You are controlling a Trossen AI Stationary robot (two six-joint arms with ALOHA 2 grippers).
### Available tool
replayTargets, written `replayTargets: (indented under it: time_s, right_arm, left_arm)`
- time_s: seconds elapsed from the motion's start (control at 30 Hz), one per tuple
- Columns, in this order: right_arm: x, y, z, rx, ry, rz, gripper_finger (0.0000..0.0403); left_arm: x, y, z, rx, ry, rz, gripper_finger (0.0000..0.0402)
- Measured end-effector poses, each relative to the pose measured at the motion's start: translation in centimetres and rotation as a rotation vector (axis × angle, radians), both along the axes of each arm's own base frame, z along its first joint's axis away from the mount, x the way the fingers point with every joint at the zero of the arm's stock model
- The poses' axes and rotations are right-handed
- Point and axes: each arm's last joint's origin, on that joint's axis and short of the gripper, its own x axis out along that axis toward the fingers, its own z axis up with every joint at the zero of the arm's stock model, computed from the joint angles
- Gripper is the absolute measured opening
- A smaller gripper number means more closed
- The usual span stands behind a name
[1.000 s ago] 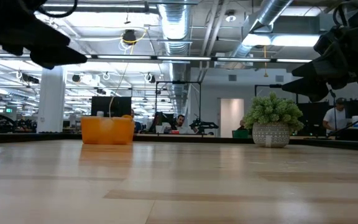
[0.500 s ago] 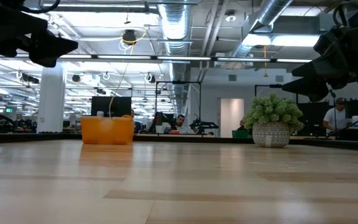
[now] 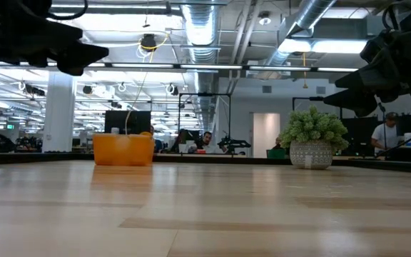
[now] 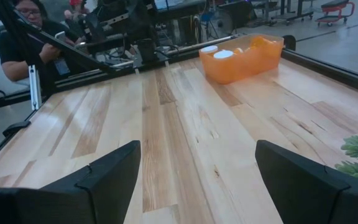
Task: Pick and place pill bottles into a basket
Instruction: Return to Home Position
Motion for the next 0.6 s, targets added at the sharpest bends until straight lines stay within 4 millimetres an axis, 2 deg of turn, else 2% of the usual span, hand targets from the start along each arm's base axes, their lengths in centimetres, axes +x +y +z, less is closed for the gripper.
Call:
replayTargets:
  time_s: [0.33, 0.6]
  right_arm:
    - [0.0, 0.0, 0.0, 0.000, 0.000, 0.000, 0.0311]
    - [0.0, 0.0, 0.0, 0.000, 0.000, 0.000, 0.0311]
  left_arm:
    - [-0.7, 1.0, 2.1, 0.036, -0.198, -0.004, 0.0316]
    - [-2.1, 1.7, 2.7, 0.062, -0.213, 0.080, 0.0313]
